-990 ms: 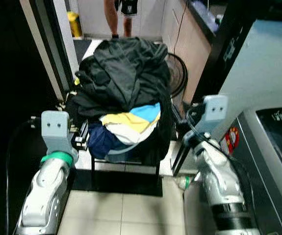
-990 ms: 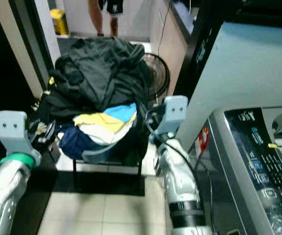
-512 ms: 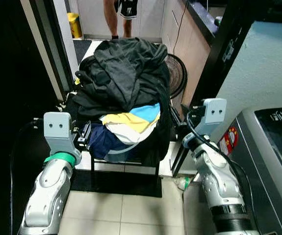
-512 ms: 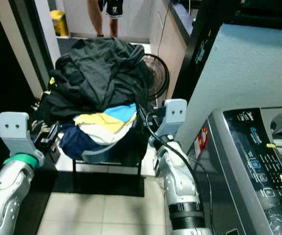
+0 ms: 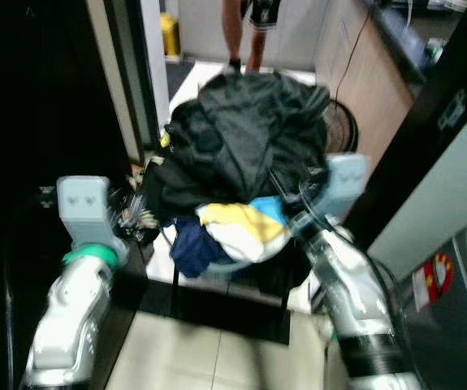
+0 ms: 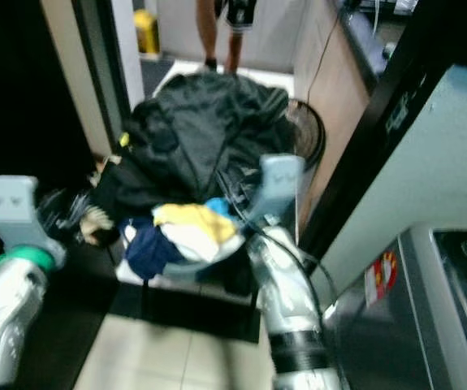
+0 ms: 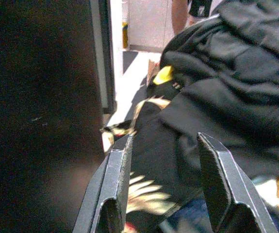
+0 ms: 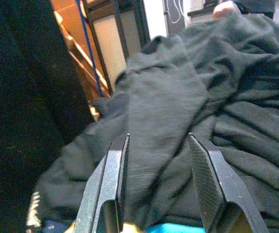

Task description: Clothes washing

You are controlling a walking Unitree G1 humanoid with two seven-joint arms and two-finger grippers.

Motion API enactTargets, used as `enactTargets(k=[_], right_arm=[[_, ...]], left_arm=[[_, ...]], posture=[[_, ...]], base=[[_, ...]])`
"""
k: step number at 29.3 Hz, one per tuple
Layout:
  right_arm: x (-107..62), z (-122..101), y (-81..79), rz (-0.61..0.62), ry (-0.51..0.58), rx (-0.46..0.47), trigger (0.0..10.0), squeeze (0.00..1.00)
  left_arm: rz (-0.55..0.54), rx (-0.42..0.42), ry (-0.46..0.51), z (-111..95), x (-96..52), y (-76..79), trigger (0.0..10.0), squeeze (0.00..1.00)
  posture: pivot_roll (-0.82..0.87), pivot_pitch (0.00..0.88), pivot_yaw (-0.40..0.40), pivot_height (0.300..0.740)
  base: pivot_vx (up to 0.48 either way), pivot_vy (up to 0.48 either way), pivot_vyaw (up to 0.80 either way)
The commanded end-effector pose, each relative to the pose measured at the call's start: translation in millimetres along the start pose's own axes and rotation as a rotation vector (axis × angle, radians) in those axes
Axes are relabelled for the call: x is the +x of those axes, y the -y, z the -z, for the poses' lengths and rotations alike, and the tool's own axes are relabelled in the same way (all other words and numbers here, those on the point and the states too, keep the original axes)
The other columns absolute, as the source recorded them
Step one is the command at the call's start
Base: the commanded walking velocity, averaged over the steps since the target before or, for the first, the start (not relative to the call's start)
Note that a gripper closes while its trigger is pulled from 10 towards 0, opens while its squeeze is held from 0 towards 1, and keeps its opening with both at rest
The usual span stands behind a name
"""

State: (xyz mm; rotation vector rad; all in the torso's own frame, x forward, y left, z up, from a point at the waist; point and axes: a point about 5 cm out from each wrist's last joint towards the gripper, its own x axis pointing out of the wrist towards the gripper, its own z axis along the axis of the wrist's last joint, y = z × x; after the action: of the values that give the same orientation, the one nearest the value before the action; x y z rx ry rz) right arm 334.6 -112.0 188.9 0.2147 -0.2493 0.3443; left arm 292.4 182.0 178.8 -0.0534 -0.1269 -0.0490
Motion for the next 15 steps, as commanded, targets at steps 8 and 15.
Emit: enactTargets(k=[8,15], right_arm=[[-0.4,-3.8,9.0,0.038,0.010,-0.003,10.0,0.00],[2.4,-6.9,10.0,0.045,0.018,-0.003,10.0,0.00]], left_arm=[[0.036,-0.004,-0.002,-0.9,1.1,4.3,10.0,0.00],[0.041,-0.006,-0.001,-1.7,1.9,3.9,10.0,0.00]], posture=[[0.05,0.000,0.013,0.740],[0.05,0.000,0.011,0.740]], base=[[0.395,0.000,0.00],[0.394,0.000,0.00]])
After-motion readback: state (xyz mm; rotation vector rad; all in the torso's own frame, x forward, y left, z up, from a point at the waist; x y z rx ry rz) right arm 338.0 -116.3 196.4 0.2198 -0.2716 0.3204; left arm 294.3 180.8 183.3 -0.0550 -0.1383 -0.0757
